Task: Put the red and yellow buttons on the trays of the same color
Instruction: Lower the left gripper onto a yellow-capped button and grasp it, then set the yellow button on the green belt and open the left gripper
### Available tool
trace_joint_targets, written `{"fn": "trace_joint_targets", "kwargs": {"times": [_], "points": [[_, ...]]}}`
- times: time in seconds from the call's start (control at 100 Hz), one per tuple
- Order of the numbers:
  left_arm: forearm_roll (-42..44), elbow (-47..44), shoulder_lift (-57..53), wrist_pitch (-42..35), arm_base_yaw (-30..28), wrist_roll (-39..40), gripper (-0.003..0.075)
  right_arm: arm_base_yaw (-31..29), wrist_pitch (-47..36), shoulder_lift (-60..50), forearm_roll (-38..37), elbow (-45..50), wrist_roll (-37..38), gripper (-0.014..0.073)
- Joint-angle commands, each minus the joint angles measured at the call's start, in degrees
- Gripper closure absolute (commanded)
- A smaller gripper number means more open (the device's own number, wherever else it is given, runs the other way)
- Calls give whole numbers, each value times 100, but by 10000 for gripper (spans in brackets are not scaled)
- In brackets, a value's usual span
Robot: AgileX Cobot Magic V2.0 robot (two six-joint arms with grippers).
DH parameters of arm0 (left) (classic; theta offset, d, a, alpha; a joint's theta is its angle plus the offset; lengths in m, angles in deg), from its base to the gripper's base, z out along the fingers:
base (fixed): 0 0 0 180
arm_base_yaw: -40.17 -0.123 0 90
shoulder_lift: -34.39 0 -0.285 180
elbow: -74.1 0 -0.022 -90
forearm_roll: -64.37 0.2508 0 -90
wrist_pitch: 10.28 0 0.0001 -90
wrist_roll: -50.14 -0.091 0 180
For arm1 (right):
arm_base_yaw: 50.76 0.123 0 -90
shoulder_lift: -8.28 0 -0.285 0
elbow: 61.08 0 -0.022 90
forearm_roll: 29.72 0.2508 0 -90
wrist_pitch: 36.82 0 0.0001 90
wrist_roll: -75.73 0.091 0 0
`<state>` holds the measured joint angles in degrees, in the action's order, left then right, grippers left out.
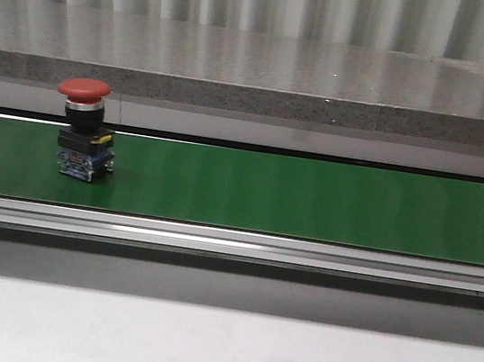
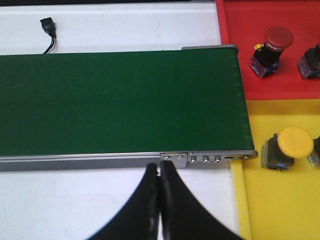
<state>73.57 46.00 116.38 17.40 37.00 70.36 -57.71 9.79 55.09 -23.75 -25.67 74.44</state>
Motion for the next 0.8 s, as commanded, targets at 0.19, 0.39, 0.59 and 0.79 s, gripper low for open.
{"fn": "trace_joint_targets", "kwargs": {"times": [0.19,0.39,0.59,0.79], "points": [[-144,97,125,-598,37,-6,740,1,-323,-18,4,-139,-37,661],[-203,119,441,-585,37,-6,736,1,-323,-18,4,-139,-37,661],[-303,119,456,-595,77,-34,437,1,-323,-18,4,-139,-37,661],[-303,190,456,-572,357,-59,28,1,-323,-18,4,-139,-37,661]]}}
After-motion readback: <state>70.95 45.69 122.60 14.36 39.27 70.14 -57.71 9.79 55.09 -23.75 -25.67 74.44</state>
